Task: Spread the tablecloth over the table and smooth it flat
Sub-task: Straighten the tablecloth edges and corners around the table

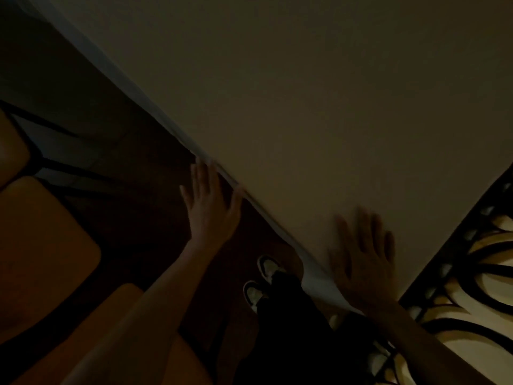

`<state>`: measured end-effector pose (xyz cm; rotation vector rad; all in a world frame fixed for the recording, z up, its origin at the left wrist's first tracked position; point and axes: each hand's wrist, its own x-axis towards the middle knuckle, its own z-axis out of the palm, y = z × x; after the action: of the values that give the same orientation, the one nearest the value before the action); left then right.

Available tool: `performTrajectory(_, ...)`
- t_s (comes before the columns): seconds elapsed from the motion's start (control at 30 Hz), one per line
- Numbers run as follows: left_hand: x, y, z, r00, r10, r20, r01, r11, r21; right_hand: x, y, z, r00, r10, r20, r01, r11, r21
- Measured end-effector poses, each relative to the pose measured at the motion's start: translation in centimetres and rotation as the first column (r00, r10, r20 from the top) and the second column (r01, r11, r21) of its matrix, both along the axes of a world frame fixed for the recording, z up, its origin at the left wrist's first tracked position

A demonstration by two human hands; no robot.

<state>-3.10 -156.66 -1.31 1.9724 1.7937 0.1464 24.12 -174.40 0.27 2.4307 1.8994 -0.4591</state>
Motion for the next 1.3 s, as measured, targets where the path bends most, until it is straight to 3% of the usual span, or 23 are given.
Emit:
performTrajectory(0.07, -1.3, 3.5, 1.1, 1.000, 0.002, -0.020, 0.000, 0.999, 0.054, 0.0, 0.0, 0.0, 1.000, -0.002, -0.006, 0.002, 1.000, 0.006)
performTrajectory(0.2, -1.3, 11.3, 2.8, 0.986, -0.151, -0.069, 0.161, 0.973, 0.163, -0.2, 0.1, 0.0, 1.000, -0.020, 0.002, 0.020, 1.000, -0.022)
performTrajectory(0.3, -2.0, 15.7, 1.8, 0.963, -0.227, -0.146, 0.237, 0.970, 0.055, -0.5, 0.3, 0.0, 0.998, -0.055, 0.009, 0.055, 0.998, -0.022)
performTrajectory(0.4, -4.3, 16.9, 0.5, 0.927, -0.338, -0.161, 0.340, 0.940, -0.018, -1.7, 2.2, 0.9, 0.970, -0.242, -0.003, 0.242, 0.970, -0.028)
performTrajectory(0.5, -5.9, 16.8, 0.8, 0.912, -0.399, -0.097, 0.397, 0.917, -0.046, -6.5, 9.0, 1.4, 0.945, -0.326, -0.034, 0.326, 0.945, -0.018)
performTrajectory(0.67, -7.5, 17.8, 0.9, 0.908, -0.415, -0.061, 0.412, 0.909, -0.061, -18.1, 26.6, 1.1, 0.972, -0.185, -0.146, 0.201, 0.974, 0.102)
performTrajectory(0.83, -12.8, 22.4, 0.8, 0.924, -0.368, -0.107, 0.370, 0.929, 0.006, -24.7, 37.1, 0.1, 0.965, -0.237, -0.114, 0.241, 0.970, 0.022)
performTrajectory(0.93, -14.6, 27.1, 1.0, 0.858, -0.505, -0.094, 0.513, 0.852, 0.101, -26.5, 37.9, -0.9, 0.947, -0.315, -0.067, 0.313, 0.949, -0.040)
performTrajectory(1.17, -20.5, 35.0, -1.5, 0.797, -0.602, -0.056, 0.604, 0.792, 0.092, -27.5, 36.5, -2.1, 0.925, -0.371, 0.077, 0.376, 0.923, -0.078)
performTrajectory(1.3, -24.9, 38.5, -1.3, 0.892, -0.446, -0.080, 0.449, 0.893, 0.023, -29.5, 34.7, -1.4, 0.845, -0.521, 0.124, 0.535, 0.832, -0.150)
